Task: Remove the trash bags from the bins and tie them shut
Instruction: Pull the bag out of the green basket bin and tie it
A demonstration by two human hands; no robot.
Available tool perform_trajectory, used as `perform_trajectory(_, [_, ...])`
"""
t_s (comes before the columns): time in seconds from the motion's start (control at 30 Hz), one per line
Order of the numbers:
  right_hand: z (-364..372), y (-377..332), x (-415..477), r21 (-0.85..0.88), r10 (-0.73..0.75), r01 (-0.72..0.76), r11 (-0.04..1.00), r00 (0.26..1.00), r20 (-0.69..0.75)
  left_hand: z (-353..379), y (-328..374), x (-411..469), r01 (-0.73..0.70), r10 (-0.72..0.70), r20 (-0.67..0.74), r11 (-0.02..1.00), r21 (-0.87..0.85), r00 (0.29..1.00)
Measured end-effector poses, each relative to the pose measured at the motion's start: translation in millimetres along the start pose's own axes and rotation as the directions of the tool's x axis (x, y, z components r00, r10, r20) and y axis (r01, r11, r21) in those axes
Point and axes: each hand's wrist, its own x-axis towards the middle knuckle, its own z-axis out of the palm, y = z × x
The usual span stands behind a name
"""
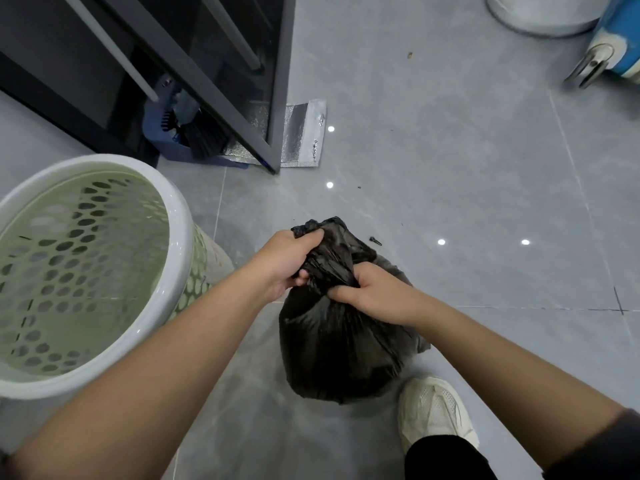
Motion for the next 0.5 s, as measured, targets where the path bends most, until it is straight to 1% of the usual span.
perform_trajectory(0.07, [5, -1, 1, 0.111, 0.019, -0.021, 0.994, 1.000, 0.022, -4, -4, 7, 0.014, -0.015, -0.027, 0.999, -0.042, 1.000])
perform_trajectory(0.13, [11, 2, 2, 0.149, 0.030, -0.033, 0.988, 0.999, 0.020, -4, -6, 13, 0.025, -0.029, -0.029, 0.993, -0.116, 0.999])
perform_trajectory(0.27, [17, 3, 6, 0.128, 0.116, -0.108, 0.986, 0.992, -0.057, 0, -9, 16, 0.067, -0.073, -0.006, 0.943, -0.325, 0.997])
perform_trajectory(0.3, [14, 2, 6, 0.112, 0.138, -0.129, 0.985, 0.987, -0.081, -1, -12, 18, 0.072, -0.083, -0.016, 0.933, -0.352, 0.996])
perform_trajectory(0.33, [12, 1, 5, 0.089, 0.153, -0.145, 0.985, 0.984, -0.090, -2, -16, 19, 0.051, -0.073, -0.061, 0.948, -0.314, 0.995])
perform_trajectory(0.37, [9, 0, 4, 0.057, 0.160, -0.155, 0.986, 0.982, -0.096, -3, -20, 18, -0.005, -0.022, -0.139, 0.982, -0.188, 0.990])
perform_trajectory(0.4, [7, 0, 4, 0.008, 0.162, -0.162, 0.987, 0.981, -0.102, -7, -25, 16, -0.099, 0.103, -0.213, 0.995, 0.031, 0.971])
perform_trajectory(0.43, [5, 2, 5, -0.045, 0.153, -0.159, 0.986, 0.982, -0.108, -11, -30, 10, -0.229, 0.299, -0.227, 0.930, 0.288, 0.927])
perform_trajectory(0.47, [4, 2, 5, -0.082, 0.143, -0.152, 0.985, 0.984, -0.104, -16, -33, 1, -0.387, 0.516, -0.129, 0.764, 0.515, 0.847])
perform_trajectory(0.5, [2, 2, 6, -0.108, 0.126, -0.135, 0.985, 0.988, -0.087, -20, -34, -9, -0.531, 0.674, 0.064, 0.516, 0.672, 0.736])
